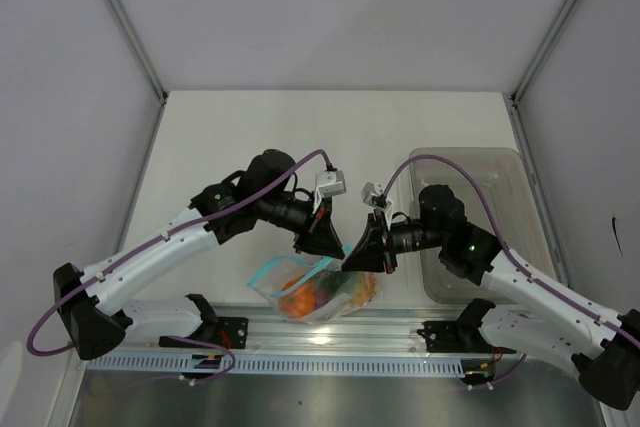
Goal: Place the food in the zip-top bag and seal the zipper
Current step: Zip the zipper food storage bag at the center of the board.
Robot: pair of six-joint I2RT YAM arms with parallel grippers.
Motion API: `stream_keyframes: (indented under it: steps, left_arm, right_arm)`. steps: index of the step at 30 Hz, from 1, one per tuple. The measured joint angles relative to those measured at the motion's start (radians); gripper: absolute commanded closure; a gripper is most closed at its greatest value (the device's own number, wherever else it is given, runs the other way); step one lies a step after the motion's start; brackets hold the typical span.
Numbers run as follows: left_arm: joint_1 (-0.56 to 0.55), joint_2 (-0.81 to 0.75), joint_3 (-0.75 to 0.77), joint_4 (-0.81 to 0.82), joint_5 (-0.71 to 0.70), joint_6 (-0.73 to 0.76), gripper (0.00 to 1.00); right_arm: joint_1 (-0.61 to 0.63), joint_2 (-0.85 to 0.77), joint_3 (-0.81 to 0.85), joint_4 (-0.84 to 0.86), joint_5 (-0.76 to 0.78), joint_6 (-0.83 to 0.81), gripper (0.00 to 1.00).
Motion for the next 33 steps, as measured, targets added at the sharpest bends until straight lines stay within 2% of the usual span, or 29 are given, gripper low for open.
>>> stream_keyframes:
  steps: [6, 18, 24, 26, 28, 30, 33]
  left_arm:
    - [0.006, -0.001, -0.007, 0.013, 0.001, 0.001, 0.99]
    - [0.010, -0.004, -0.007, 0.018, -0.002, 0.010, 0.99]
    - [0.012, -0.006, -0.007, 0.013, -0.001, 0.010, 1.00]
    - [0.012, -0.010, -0.007, 0.002, 0.003, 0.010, 1.00]
    - [0.012, -0.012, -0.007, -0.012, 0.008, 0.010, 0.99]
    - [0.012, -0.012, -0.006, -0.029, 0.014, 0.010, 0.99]
    - [0.012, -0.010, -0.002, -0.047, 0.022, 0.012, 0.99]
  right_arm:
    - [0.000, -0.027, -0.024, 0.035, 0.045, 0.036, 1.00]
    - [-0.004, -0.139, -0.079, 0.049, 0.274, 0.101, 1.00]
    - [-0.028, -0.139, -0.076, 0.055, 0.260, 0.124, 1.00]
    - [-0.037, -0.089, -0.053, 0.045, 0.201, 0.116, 0.68]
    - [-0.038, -0.022, -0.013, 0.020, 0.142, 0.090, 0.48]
    - [-0.037, 0.046, 0.026, -0.023, 0.095, 0.051, 0.46]
    - [-0.022, 0.107, 0.084, -0.106, 0.040, -0.018, 0.58]
